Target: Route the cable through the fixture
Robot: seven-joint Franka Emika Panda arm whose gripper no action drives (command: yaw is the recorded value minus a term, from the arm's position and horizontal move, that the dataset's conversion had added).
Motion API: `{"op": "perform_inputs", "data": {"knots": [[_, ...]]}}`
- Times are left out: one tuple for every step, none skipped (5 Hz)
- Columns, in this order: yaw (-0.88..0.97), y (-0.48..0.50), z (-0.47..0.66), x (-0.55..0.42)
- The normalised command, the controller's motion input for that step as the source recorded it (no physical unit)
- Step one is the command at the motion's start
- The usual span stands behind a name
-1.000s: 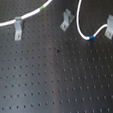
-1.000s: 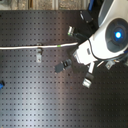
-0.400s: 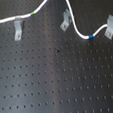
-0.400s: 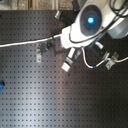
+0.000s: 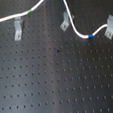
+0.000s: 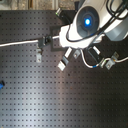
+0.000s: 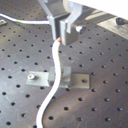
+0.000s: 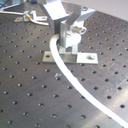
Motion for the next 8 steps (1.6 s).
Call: {"op": "perform_inputs", "data": {"knots": [[-0.5,-0.066,0.25,-0.037],[-0.24,0.108,0.15,-0.017],[-0.15,0.256,0.19,-0.001],[-0.33,0.359,0.42,0.005],[-0.61,0.213,0.45,0.169],[-0.77,0.15,0.46,0.201],[-0.81,0.059,0.37,0.094],[-0.88,0.005,0.37,0.006]]}}
